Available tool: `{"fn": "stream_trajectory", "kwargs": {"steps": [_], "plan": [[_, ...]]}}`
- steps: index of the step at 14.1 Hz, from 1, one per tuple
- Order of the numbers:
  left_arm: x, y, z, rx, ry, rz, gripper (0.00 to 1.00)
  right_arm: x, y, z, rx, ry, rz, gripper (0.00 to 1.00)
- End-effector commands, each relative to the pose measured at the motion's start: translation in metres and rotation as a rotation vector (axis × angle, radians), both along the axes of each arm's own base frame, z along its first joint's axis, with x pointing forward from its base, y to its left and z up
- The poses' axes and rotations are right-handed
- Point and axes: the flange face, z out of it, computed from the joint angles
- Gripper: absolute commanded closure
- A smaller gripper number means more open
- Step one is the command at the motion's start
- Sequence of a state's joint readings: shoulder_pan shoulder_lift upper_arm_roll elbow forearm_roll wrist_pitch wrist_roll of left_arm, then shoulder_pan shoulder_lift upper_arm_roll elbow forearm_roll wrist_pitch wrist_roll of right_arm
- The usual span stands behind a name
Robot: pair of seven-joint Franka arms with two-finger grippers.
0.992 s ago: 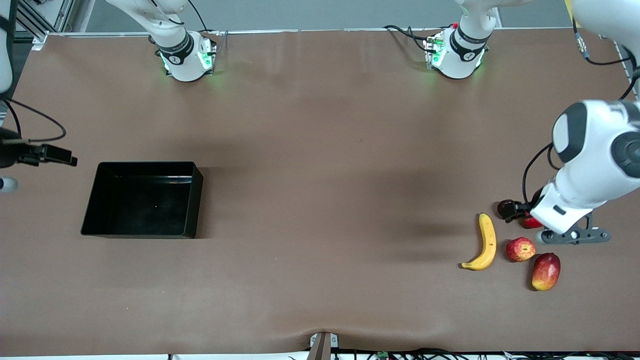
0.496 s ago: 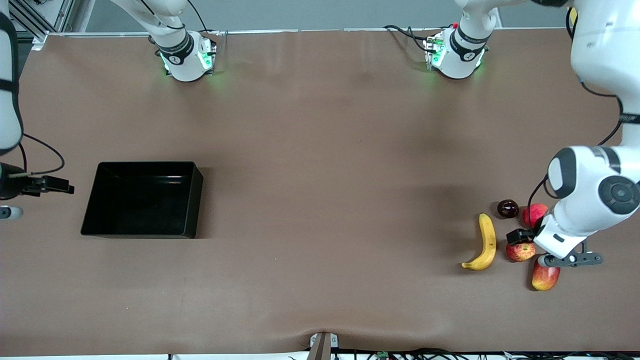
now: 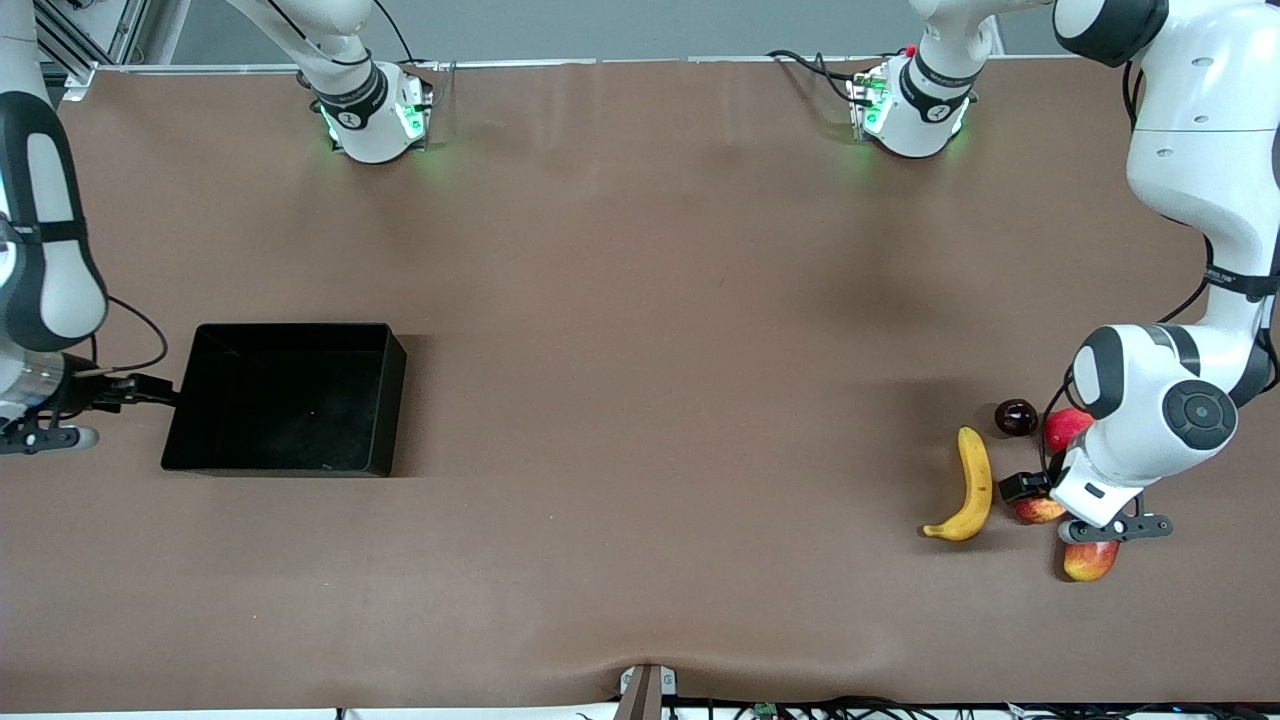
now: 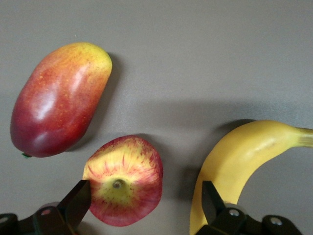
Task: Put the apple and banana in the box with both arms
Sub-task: 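Grasp the red-yellow apple with the left gripper while the right gripper grips the box rim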
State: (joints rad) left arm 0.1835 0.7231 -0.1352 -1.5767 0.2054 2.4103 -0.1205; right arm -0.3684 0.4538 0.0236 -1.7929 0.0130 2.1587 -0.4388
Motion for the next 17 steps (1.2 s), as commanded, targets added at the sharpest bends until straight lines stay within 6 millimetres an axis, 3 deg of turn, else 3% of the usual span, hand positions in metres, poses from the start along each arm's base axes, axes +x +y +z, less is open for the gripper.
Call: {"fn": "stream_trajectory", "kwargs": {"steps": [1, 4, 7, 11, 13, 15, 17], "plan": [[0.004, 0.001, -0.003, 0.009, -0.012, -0.011, 0.0, -0.006, 0.004, -0.016, 0.03, -0.011, -0.003, 0.48], [0.004, 0.003, 0.0, 0.012, -0.013, -0.01, 0.0, -0.013, 0.004, -0.035, 0.034, -0.009, -0.009, 0.56], [0.004, 0.009, 0.007, 0.024, -0.018, -0.008, 0.0, -0.017, 0.007, -0.04, 0.057, -0.004, -0.029, 0.97], [0.003, 0.016, 0.008, 0.03, -0.016, -0.011, 0.0, -0.012, 0.013, -0.029, 0.062, -0.006, -0.02, 1.0], [0.001, 0.03, 0.002, 0.037, -0.006, -0.01, 0.0, 0.0, 0.023, -0.004, 0.093, 0.02, -0.007, 1.0], [0.0, 0.037, -0.001, 0.045, -0.002, -0.008, 0.0, 0.017, 0.045, 0.029, 0.171, 0.047, -0.007, 1.0], [-0.001, 0.034, -0.008, 0.038, 0.005, 0.005, 0.0, 0.032, 0.083, 0.049, 0.188, 0.07, -0.033, 1.0]]}}
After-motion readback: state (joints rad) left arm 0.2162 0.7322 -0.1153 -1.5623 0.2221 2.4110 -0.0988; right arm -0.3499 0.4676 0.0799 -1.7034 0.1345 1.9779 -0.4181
